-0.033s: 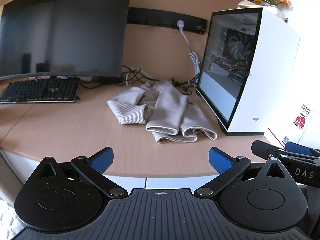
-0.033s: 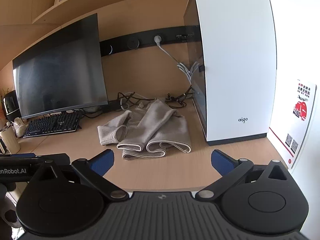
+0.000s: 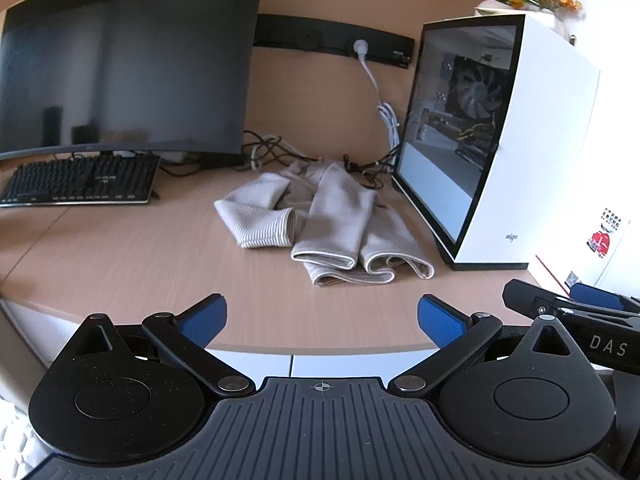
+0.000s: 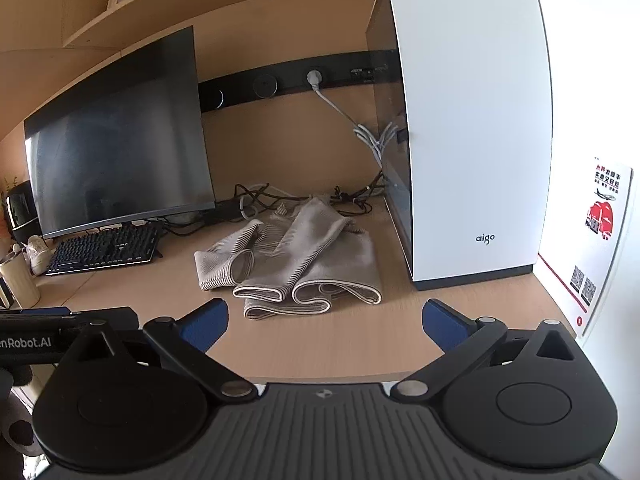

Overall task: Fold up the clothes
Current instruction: 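Move both grippers toward the bunched striped sweater on the desk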

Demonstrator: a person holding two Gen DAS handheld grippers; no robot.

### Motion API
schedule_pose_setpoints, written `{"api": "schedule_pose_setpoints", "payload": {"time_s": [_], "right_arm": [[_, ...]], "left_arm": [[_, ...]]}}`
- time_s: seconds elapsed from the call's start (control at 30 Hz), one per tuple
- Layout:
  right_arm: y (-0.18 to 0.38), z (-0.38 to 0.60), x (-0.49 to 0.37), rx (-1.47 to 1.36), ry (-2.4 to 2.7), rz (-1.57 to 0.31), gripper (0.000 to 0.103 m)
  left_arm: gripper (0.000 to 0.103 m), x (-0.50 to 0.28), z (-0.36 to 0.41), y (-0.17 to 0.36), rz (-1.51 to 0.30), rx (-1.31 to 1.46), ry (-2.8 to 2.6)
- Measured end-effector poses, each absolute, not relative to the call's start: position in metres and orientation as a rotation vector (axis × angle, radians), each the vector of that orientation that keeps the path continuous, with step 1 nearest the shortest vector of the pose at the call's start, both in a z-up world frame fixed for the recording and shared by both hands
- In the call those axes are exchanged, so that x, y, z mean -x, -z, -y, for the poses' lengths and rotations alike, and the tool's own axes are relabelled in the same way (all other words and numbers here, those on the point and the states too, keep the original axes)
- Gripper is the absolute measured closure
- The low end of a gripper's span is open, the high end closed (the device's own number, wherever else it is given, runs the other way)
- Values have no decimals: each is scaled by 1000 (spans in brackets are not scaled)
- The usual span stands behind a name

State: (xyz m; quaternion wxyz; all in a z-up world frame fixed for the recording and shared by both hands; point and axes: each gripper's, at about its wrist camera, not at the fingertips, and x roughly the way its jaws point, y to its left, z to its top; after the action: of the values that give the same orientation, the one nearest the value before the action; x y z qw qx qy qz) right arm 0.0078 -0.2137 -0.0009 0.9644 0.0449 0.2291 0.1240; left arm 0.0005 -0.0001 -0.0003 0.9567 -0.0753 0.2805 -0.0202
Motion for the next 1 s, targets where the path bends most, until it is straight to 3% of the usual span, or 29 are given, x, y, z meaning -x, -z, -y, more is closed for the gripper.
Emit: {"api": "schedule_pose_setpoints", "payload": {"time_s": [1.0], "right_arm": [[2, 206, -17, -112, -280, -474, 0]], "left_arm": [[0, -9, -7, 3, -642, 189, 49]]}}
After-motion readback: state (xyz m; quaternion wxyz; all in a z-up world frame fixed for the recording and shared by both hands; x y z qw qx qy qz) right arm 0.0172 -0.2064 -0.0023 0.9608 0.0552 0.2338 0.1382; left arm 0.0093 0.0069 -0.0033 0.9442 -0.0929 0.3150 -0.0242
